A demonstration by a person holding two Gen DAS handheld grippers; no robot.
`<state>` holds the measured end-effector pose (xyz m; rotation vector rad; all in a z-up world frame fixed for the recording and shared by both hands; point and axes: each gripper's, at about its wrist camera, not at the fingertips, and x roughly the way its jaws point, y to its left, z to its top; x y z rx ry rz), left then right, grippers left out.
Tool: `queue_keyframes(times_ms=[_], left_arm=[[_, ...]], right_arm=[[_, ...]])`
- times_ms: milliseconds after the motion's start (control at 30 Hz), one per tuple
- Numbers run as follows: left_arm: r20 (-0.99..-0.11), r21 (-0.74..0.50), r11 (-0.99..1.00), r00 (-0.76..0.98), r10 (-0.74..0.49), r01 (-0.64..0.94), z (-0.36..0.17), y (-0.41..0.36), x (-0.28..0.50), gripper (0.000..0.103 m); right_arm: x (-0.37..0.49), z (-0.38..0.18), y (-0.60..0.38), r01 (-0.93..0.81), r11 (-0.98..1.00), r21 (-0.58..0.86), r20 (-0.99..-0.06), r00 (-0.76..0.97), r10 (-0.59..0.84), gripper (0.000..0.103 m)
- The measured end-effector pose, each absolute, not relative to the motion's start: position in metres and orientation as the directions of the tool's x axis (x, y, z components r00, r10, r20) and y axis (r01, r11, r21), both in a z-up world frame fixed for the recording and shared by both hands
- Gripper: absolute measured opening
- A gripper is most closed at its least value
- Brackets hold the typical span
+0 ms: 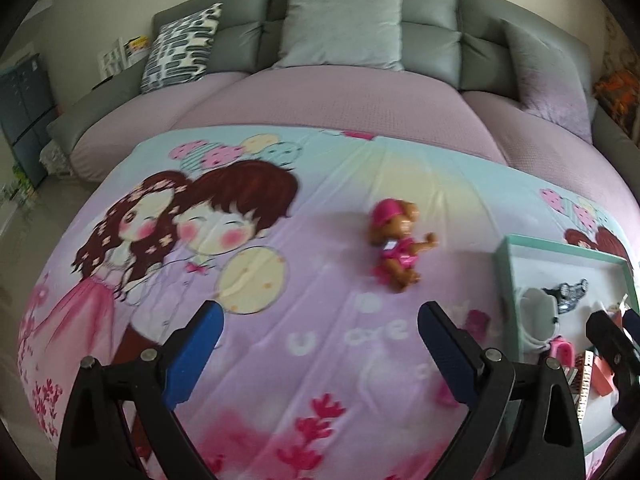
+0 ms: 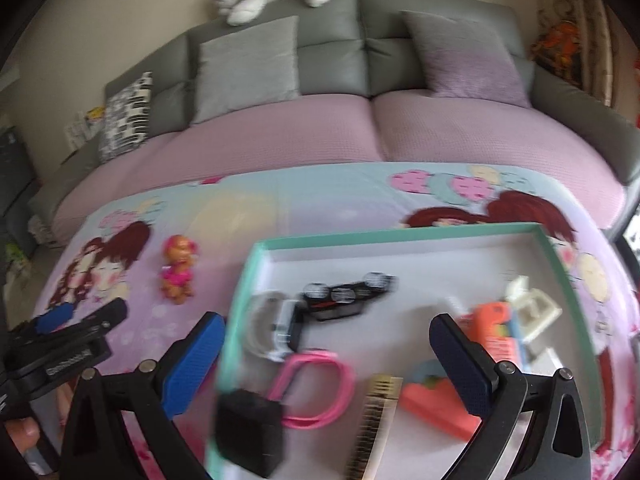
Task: Organize rigid objects
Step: 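Withdraw both open tools from the tray toward the pink lighter and toy dog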
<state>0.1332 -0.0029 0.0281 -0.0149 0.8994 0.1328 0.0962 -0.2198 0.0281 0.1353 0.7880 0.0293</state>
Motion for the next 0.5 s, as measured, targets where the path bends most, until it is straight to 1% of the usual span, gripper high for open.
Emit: queue_keyframes(times_ms=[100, 267, 367, 500], left_arm=[[-0.796, 0.024, 0.991, 0.597, 0.097, -0.128, 0.023, 0.010, 0.133, 0.098], [-0.829, -0.033, 0.990, 0.557, 0.050, -0.138, 0.008, 0.029, 0.136, 0.098], [-0.834, -0.053, 0.986, 0.550, 0.044, -0.160, 0.003, 0.040, 0.136, 0.098], [-0.842, -0.065, 0.979, 0.537, 0.051, -0.195, -0.003, 0.057, 0.134, 0.098]], right_arm=[[0.101, 0.023, -0.194, -0.027, 0.994, 0.110, -0.719, 0.688, 0.098, 0.103], [0.107, 0.018, -0.169, -0.058, 0.994, 0.087, -0.730, 0.676, 0.103, 0.103], [0.111, 0.015, -0.158, -0.077, 0.993, 0.095, -0.735, 0.667, 0.122, 0.103], [0.115, 0.008, -0.142, -0.097, 0.994, 0.049, -0.755, 0.648, 0.100, 0.103]])
